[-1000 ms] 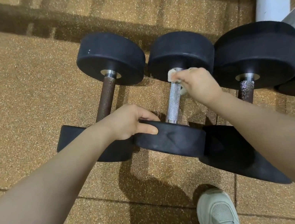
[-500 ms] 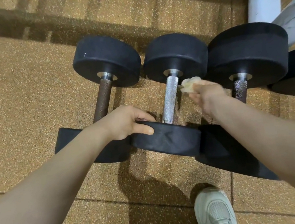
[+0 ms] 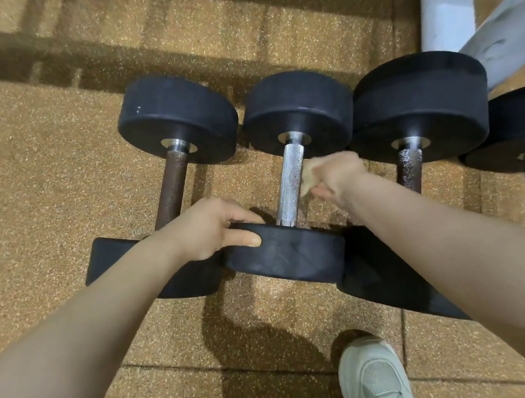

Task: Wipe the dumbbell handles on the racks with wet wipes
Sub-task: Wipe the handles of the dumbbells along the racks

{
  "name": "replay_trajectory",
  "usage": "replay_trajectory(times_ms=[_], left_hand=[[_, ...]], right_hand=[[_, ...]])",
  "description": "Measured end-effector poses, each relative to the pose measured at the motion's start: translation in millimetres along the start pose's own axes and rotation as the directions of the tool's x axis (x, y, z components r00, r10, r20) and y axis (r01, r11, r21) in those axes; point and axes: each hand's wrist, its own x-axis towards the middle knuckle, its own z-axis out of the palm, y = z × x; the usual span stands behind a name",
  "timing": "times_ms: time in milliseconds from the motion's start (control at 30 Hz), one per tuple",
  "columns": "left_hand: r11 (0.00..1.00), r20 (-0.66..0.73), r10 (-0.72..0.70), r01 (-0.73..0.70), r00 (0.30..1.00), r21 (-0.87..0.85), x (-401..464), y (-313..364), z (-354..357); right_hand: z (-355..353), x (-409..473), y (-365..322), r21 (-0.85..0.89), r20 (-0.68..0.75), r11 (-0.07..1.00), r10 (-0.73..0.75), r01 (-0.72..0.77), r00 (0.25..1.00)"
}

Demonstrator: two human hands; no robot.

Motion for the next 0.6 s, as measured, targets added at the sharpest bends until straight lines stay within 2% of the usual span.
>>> replay_trajectory(times_ms=[67, 133, 300, 433, 500, 567, 600], left_hand=[[1.000, -0.007, -0.010, 0.010, 1.000, 0.000, 0, 0, 1], [1.000, -0.003, -0.021, 0.021, 1.000, -0.001, 0, 0, 1], [0.999, 0.022, -0.044, 0.044, 0.999, -0.020, 4, 0, -2], [0.999, 0.026, -0.030, 0.031, 0.999, -0.024, 4, 0, -2], [0.999, 0.015, -0.021, 0.021, 1.000, -0.024, 2, 0, -1], [1.000, 0.003, -0.016, 0.016, 1.000, -0.011, 1, 0, 0], [1.000, -0.001, -0.016, 0.016, 1.000, -0.003, 1, 0, 0]], right_hand=[[4, 10, -14, 0.237, -0.083, 0.972, 0.022, -0.002, 0.996], [12, 14, -16, 0.345, -0.116, 0.938, 0.029, 0.013, 0.993], [9, -7, 11, 0.061, 0.030, 0.997, -0.043, 0.041, 0.999], [-2, -25, 28, -0.221, 0.222, 0.966, -0.085, 0.135, 0.971], [-4, -18, 22, -0.159, 0.132, 0.975, -0.134, 0.154, 0.982], [-4, -2, 11, 0.024, -0.079, 0.975, -0.217, 0.219, 0.973], [-3, 6, 6, 0.024, -0.171, 0.954, -0.292, 0.300, 0.941]])
